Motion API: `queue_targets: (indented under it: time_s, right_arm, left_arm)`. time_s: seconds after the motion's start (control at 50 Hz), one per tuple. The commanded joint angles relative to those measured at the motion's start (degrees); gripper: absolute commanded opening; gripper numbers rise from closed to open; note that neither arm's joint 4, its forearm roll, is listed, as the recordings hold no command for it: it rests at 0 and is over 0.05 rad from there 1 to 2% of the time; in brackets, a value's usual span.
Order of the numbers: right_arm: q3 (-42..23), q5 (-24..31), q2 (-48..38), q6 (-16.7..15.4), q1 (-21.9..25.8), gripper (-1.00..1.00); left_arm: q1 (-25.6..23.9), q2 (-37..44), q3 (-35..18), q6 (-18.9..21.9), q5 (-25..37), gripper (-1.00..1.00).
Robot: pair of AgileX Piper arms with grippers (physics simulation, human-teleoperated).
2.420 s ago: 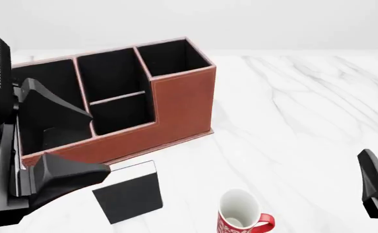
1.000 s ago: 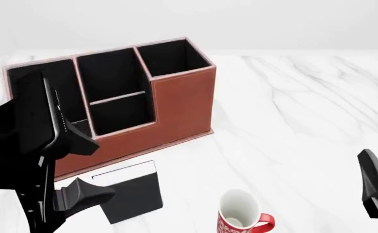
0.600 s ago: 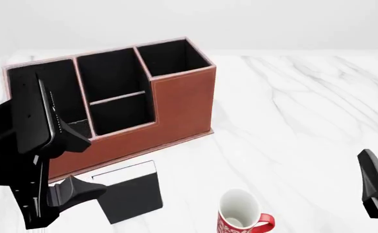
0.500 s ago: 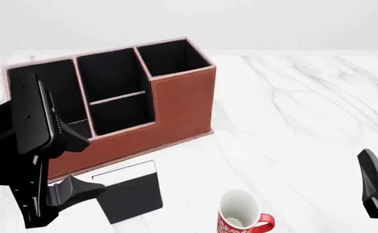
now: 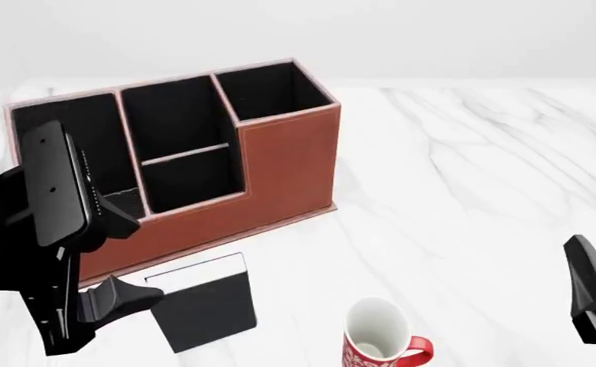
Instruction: Pick up the book and place it in the front compartment of the caddy.
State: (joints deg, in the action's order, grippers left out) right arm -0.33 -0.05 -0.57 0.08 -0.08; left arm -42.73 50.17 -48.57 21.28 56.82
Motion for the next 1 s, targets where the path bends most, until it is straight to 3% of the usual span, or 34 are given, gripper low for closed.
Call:
queue_targets:
  time_s: [0.02, 1.0]
  right_arm:
    - [0.1, 0.0, 0.1, 0.0, 0.0, 1.00]
    - [0.1, 0.0, 0.1, 0.0, 0.0, 1.00]
  left_arm:
    - [0.0, -0.3, 0.8, -1.5, -1.0, 1.00]
    - [0.3, 2.8, 6.4, -4.0, -7.7, 1.00]
